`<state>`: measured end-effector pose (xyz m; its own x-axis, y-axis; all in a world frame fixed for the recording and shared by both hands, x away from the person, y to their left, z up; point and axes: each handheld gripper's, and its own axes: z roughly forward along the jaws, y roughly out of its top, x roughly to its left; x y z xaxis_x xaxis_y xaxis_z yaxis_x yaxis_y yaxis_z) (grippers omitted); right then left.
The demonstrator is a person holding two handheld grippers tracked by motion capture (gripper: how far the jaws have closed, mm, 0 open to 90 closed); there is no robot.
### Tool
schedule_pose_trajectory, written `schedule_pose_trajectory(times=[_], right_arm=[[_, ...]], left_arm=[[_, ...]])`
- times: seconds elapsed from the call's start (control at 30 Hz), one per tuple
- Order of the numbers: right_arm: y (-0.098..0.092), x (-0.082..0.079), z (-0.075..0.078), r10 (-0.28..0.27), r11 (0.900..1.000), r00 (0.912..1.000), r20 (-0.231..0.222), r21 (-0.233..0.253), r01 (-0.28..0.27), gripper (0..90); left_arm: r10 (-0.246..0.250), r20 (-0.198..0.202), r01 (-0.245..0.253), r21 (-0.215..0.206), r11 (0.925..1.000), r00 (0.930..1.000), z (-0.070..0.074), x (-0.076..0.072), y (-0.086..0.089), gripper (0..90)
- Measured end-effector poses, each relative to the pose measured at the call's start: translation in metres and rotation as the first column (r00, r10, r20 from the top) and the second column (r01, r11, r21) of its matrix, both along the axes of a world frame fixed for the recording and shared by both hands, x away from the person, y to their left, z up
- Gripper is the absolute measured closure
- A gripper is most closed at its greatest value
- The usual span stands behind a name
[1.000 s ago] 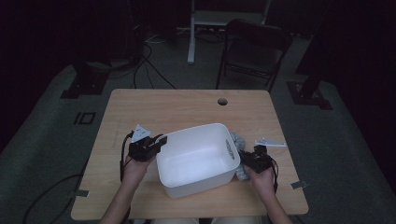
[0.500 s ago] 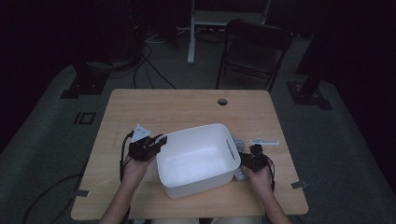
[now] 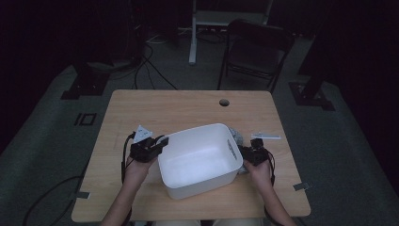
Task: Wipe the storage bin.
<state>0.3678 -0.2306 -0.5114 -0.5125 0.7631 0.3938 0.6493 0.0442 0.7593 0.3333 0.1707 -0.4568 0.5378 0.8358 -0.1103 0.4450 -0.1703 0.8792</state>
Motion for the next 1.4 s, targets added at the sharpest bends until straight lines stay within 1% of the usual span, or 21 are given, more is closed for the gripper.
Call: schedule_pose_trajectory(times=[0.07,0.13,0.17,0.2,0.23,0.3,0.43,0.53,0.57,0.67,0.73,0.8,0.83,0.9,1.0,1.03,1.1,1.17,1.27,1.33,1.4], right_arm=[[0.000,0.000,-0.001,-0.001,1.000,1.0000,-0.002,-0.001,0.001,77.5],[0.003,0.003,-0.007,-0.005,0.999,0.9999,-0.016,-0.035,0.004,77.6],[0.003,0.003,-0.007,-0.005,0.999,0.9999,-0.016,-0.035,0.004,77.6],[0.004,0.004,-0.012,-0.007,0.999,0.9995,-0.029,-0.045,0.006,77.6],[0.004,0.005,-0.015,-0.006,0.999,0.9992,-0.040,-0.040,0.004,77.5],[0.003,0.006,-0.017,-0.003,0.999,0.9991,-0.043,-0.036,0.002,77.5],[0.000,0.009,-0.013,-0.011,1.000,0.9988,-0.047,-0.025,0.010,77.0],[-0.005,0.011,-0.003,-0.031,0.999,0.9994,-0.013,0.022,0.031,76.6],[-0.007,0.012,0.004,-0.040,0.998,0.9992,0.001,0.048,0.040,76.5],[-0.013,0.014,0.029,-0.054,0.994,0.9965,0.064,0.096,0.048,76.3],[-0.015,0.015,0.042,-0.065,0.992,0.9931,0.097,0.112,0.054,76.0],[-0.016,0.018,0.055,-0.056,0.988,0.9909,0.122,0.153,0.037,76.0],[-0.016,0.018,0.059,-0.053,0.987,0.9902,0.130,0.159,0.032,75.9],[-0.011,0.021,0.064,-0.035,0.990,0.9897,0.139,0.142,0.015,75.9],[-0.002,0.024,0.061,-0.005,0.995,0.9917,0.129,0.101,-0.008,76.0],[-0.001,0.025,0.059,-0.004,0.995,0.9917,0.129,0.102,-0.010,76.0],[-0.004,0.027,0.055,-0.001,0.992,0.9933,0.115,0.126,-0.013,76.1],[-0.001,0.027,0.050,0.009,0.993,0.9945,0.104,0.112,-0.021,76.3],[-0.002,0.027,0.044,0.004,0.992,0.9959,0.091,0.127,-0.016,76.4],[0.000,0.027,0.042,0.004,0.994,0.9962,0.087,0.106,-0.013,76.5],[0.003,0.028,0.038,0.008,0.998,0.9971,0.075,0.063,-0.013,76.6]], left_arm=[[-0.002,-0.001,0.002,-0.004,1.0000,1.0000,0.000,0.000,0.000,74.7],[-0.002,-0.001,0.002,-0.007,1.0000,1.0000,0.000,0.000,0.001,74.6],[-0.002,-0.002,0.002,-0.009,1.0000,1.0000,-0.001,0.000,0.001,74.6],[-0.002,-0.002,0.002,-0.009,1.0000,1.0000,-0.001,0.000,0.001,74.6],[-0.001,-0.002,0.001,-0.012,0.9999,1.0000,-0.001,0.000,0.001,74.6],[-0.005,-0.004,0.005,-0.019,0.9998,1.0000,-0.001,0.000,0.002,74.5],[-0.016,-0.006,0.016,-0.031,0.9994,0.9999,-0.002,0.001,0.003,74.6],[-0.021,-0.005,0.021,-0.027,0.9994,0.9998,-0.001,0.001,0.004,74.5],[-0.021,-0.006,0.021,-0.030,0.9993,0.9998,-0.002,0.001,0.004,74.5],[-0.024,-0.005,0.024,-0.033,0.9992,0.9997,-0.002,0.002,0.004,74.5],[-0.022,-0.004,0.022,-0.029,0.9993,0.9998,-0.002,0.001,0.004,74.5],[-0.024,-0.004,0.024,-0.032,0.9992,0.9997,-0.002,0.002,0.004,74.5],[-0.026,-0.003,0.026,-0.030,0.9992,0.9996,-0.002,0.002,0.004,74.5],[-0.023,-0.002,0.023,-0.030,0.9993,0.9997,-0.002,0.001,0.003,74.5],[-0.022,0.000,0.022,-0.028,0.9994,0.9998,-0.002,0.001,0.003,74.5],[-0.021,0.001,0.021,-0.029,0.9994,0.9998,-0.002,0.001,0.003,74.5],[-0.019,0.001,0.019,-0.027,0.9995,0.9998,-0.002,0.001,0.003,74.5],[-0.016,0.001,0.016,-0.027,0.9995,0.9999,-0.002,0.001,0.002,74.5],[-0.014,0.001,0.014,-0.025,0.9996,0.9999,-0.002,0.001,0.002,74.5],[-0.013,0.000,0.013,-0.031,0.9994,0.9999,-0.002,0.002,0.002,74.5],[-0.015,-0.001,0.015,-0.029,0.9995,0.9999,-0.002,0.002,0.002,74.5]])
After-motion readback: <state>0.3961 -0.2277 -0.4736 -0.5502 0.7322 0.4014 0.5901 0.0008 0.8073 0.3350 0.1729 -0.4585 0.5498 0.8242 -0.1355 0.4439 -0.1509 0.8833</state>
